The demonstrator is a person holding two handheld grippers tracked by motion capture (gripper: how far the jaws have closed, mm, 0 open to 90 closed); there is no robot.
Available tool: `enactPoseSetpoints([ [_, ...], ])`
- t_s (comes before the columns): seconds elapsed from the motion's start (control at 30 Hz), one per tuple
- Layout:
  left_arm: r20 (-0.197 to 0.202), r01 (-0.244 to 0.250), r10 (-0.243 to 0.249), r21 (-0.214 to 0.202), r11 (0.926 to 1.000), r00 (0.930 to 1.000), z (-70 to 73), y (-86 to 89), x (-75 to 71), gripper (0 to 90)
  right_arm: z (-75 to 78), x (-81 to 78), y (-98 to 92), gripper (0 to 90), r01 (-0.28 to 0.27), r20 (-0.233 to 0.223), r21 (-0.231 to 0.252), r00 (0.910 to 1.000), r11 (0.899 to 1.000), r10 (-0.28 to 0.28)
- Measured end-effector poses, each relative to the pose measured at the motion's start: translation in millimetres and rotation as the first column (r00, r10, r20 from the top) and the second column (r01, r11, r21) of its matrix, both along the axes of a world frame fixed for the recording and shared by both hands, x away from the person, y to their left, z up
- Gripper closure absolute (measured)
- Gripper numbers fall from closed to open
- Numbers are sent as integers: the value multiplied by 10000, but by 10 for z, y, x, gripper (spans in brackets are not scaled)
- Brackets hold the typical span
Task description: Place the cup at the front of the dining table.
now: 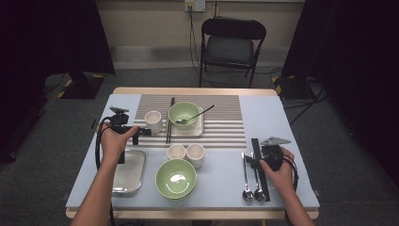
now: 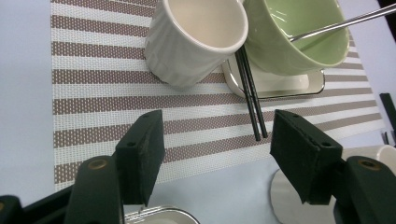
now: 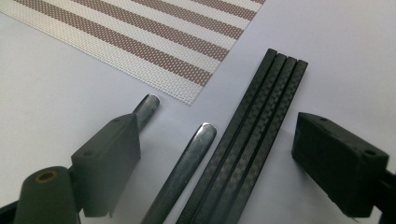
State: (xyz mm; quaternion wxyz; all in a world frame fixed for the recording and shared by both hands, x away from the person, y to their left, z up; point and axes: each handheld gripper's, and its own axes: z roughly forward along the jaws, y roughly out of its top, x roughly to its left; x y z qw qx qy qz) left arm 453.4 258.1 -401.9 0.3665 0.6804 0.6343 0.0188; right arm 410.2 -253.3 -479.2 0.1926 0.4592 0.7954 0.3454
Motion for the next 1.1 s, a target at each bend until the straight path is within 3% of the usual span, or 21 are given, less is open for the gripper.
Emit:
enactPoseSetpoints([
  [0.4, 98, -14, 14, -34, 10000, 10000, 29, 42, -54, 347, -1, 1, 0, 141, -21, 24, 9, 10000, 10000, 21],
  [0.9, 171, 440, -439, -64, 9990, 9989, 43, 48, -119, 344, -1, 1, 0, 142, -17, 24, 7, 10000, 10000, 17],
  [1.1, 129, 298, -297, -111, 9995, 9995, 10, 48, -153, 344, -1, 1, 0, 141, -18, 23, 10, 10000, 10000, 18],
])
